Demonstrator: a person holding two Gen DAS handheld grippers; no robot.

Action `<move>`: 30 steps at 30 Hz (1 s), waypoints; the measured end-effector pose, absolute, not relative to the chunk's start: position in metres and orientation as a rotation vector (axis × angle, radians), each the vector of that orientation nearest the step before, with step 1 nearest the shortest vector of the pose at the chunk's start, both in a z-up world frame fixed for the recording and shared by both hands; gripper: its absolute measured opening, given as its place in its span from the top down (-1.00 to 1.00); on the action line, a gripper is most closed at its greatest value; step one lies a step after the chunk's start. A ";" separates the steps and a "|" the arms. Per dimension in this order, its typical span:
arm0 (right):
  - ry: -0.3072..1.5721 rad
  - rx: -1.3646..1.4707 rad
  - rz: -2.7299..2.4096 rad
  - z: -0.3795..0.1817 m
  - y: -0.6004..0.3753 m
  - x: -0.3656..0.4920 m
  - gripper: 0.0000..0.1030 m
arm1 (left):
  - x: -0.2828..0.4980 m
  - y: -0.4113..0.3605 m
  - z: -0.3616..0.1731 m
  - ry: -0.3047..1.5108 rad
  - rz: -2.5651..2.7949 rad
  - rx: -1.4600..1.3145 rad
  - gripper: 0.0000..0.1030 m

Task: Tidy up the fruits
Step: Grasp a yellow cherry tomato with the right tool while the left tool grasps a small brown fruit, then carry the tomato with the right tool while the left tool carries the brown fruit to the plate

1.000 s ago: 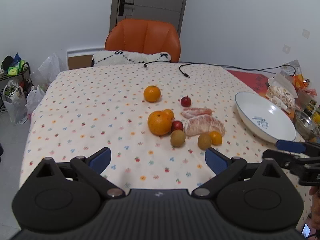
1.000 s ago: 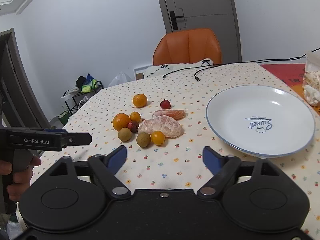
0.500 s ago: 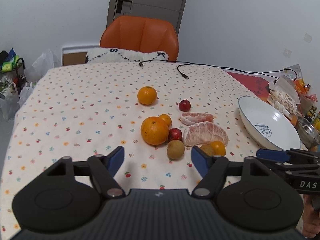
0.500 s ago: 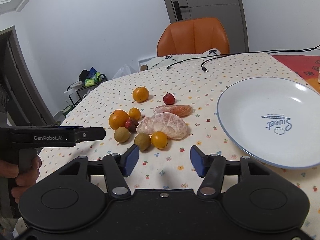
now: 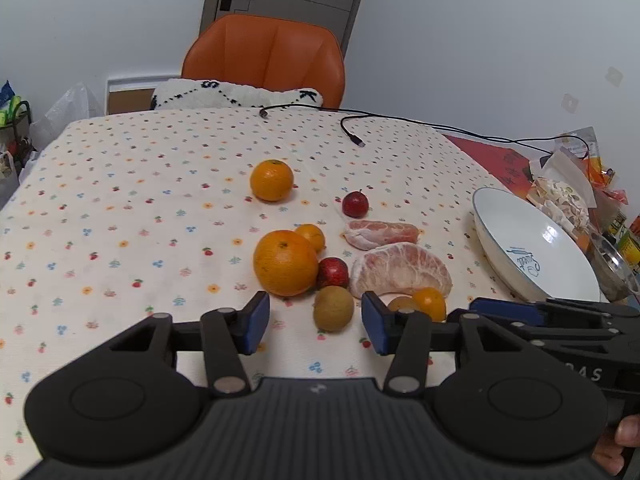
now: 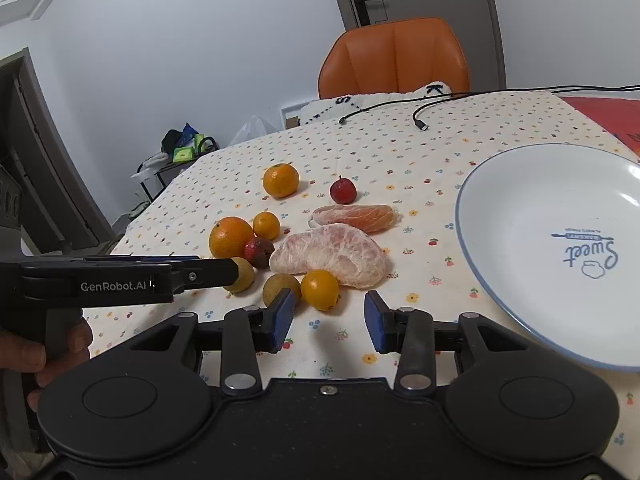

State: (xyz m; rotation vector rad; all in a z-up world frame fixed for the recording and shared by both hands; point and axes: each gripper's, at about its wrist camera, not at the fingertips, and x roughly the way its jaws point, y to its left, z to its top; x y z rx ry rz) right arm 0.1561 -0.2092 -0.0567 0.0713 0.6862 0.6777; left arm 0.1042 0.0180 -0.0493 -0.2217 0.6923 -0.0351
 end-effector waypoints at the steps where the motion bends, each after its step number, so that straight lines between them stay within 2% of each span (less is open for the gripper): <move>1: 0.687 0.070 0.678 -0.057 -0.208 0.157 0.24 | 0.105 0.017 -0.050 0.691 -0.041 -0.223 0.09; 4: 0.687 0.065 0.680 -0.057 -0.203 0.160 0.24 | 0.109 0.015 -0.053 0.696 -0.048 -0.218 0.16; 8: 0.687 0.058 0.683 -0.058 -0.197 0.163 0.24 | 0.113 0.016 -0.060 0.716 -0.061 -0.235 0.42; 11: 0.691 0.059 0.689 -0.061 -0.195 0.165 0.35 | 0.112 0.015 -0.060 0.705 -0.061 -0.227 0.55; 13: 0.700 0.057 0.691 -0.063 -0.194 0.167 0.58 | 0.111 0.015 -0.059 0.704 -0.051 -0.222 0.55; 30: 0.624 0.094 0.698 -0.047 -0.219 0.142 0.60 | 0.081 0.002 -0.031 0.624 -0.062 -0.215 0.55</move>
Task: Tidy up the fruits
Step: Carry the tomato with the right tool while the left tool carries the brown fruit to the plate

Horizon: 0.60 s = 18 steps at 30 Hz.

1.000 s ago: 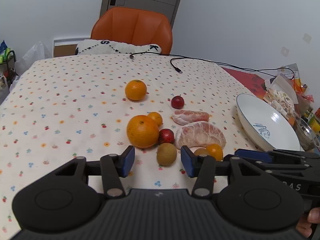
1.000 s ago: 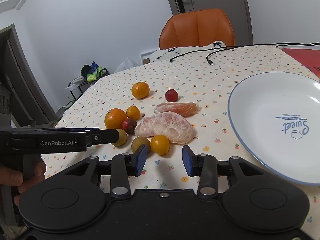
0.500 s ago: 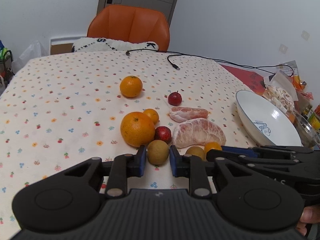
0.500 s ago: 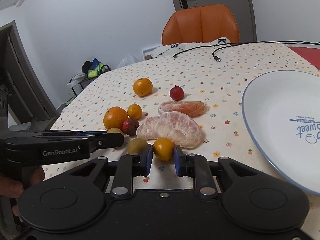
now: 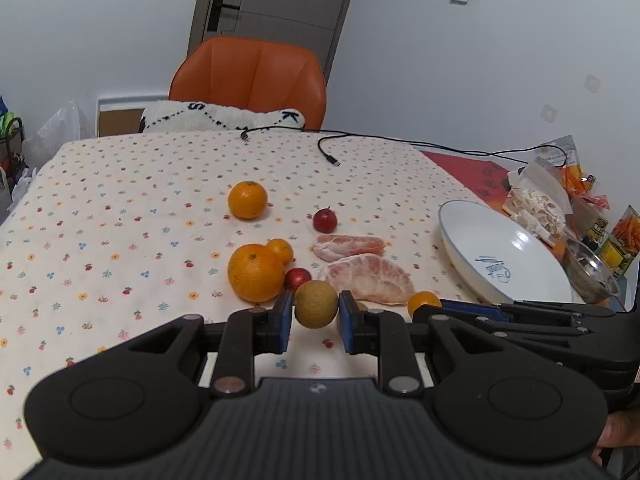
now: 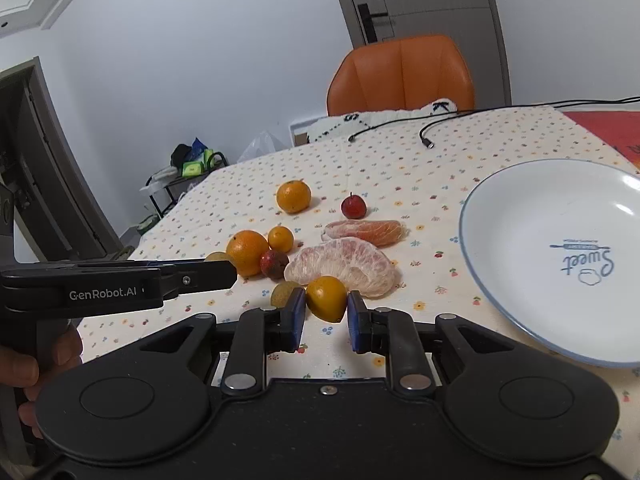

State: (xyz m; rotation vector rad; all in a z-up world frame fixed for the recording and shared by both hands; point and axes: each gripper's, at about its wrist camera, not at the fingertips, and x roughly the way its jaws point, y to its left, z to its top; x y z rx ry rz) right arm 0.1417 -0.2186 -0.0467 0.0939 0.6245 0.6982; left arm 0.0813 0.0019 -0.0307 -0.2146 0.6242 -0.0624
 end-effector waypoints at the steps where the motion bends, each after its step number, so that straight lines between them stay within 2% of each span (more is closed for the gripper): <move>1: 0.620 0.096 0.697 -0.045 -0.220 0.140 0.60 | 0.079 0.000 -0.029 0.620 -0.063 -0.213 0.55; 18: 0.560 0.128 0.663 -0.032 -0.257 0.118 0.60 | 0.061 -0.033 -0.009 0.567 -0.092 -0.173 0.55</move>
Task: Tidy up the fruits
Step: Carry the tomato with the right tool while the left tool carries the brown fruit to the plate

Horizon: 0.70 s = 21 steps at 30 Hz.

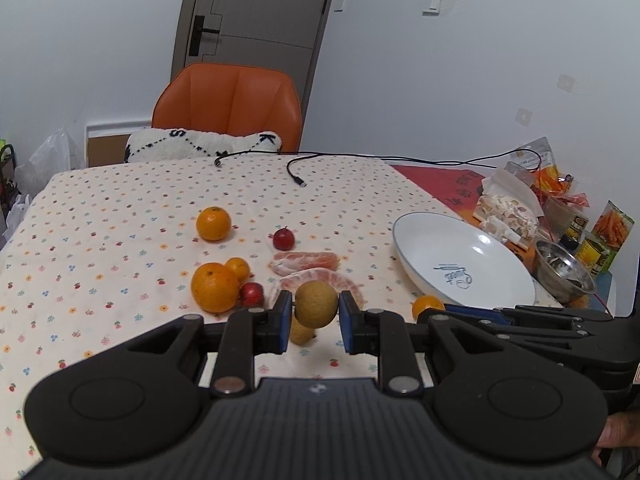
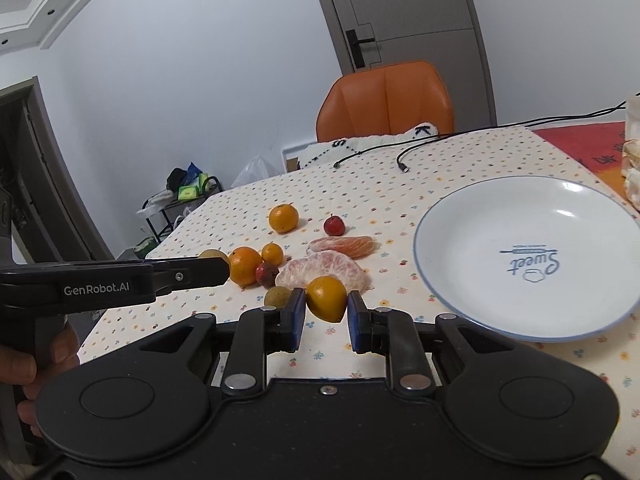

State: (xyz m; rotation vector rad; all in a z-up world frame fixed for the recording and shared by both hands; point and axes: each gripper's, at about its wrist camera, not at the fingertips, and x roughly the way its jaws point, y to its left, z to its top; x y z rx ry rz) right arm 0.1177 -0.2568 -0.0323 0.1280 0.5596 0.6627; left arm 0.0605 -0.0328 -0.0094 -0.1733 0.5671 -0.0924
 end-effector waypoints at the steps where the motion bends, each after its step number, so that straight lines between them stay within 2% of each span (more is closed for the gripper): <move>1: 0.557 0.129 0.661 -0.032 -0.259 0.116 0.60 | 0.060 -0.035 -0.008 0.564 -0.094 -0.171 0.55; 21: 0.515 0.163 0.583 -0.026 -0.311 0.104 0.60 | 0.057 -0.081 0.003 0.530 -0.155 -0.137 0.55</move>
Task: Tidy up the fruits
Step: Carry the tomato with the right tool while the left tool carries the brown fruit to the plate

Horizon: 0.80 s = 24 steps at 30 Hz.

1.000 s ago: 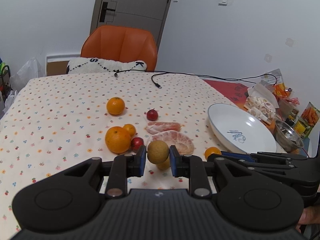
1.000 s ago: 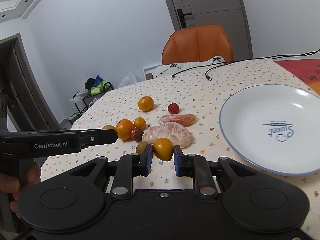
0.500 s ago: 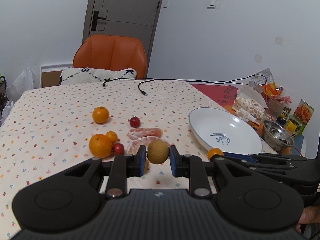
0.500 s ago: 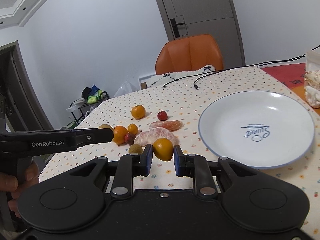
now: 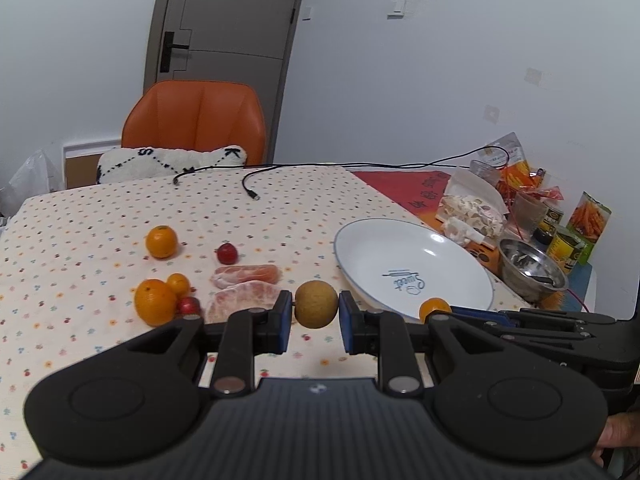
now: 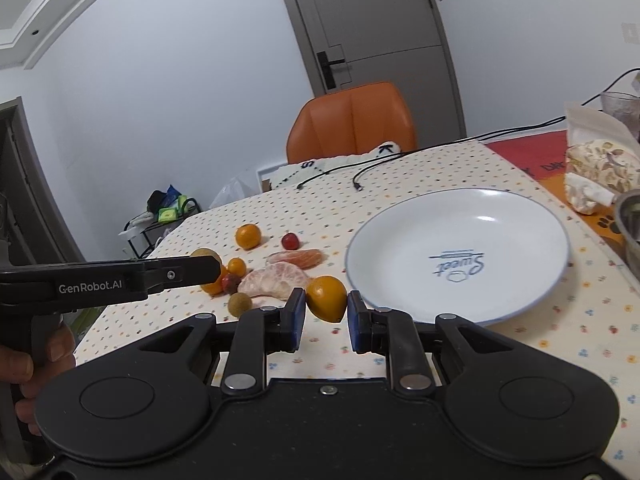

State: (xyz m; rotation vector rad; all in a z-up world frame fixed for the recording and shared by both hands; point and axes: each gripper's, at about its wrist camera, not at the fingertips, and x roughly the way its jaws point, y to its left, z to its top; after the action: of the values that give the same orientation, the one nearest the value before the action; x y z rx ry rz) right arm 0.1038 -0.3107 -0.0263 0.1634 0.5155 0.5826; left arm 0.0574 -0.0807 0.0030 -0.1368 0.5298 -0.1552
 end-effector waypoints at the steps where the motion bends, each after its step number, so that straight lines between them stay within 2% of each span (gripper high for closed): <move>1: 0.515 0.166 0.578 -0.027 -0.313 0.104 0.60 | 0.058 -0.083 0.003 0.529 -0.158 -0.135 0.55; 24: 0.533 0.226 0.484 -0.047 -0.358 0.121 0.59 | 0.086 -0.122 -0.009 0.560 -0.227 -0.113 0.55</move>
State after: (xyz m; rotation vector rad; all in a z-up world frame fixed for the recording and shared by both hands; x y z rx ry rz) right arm 0.1212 -0.3577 -0.0472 0.2259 0.5335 0.4836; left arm 0.0864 -0.1221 -0.0094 -0.1135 0.5597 -0.2269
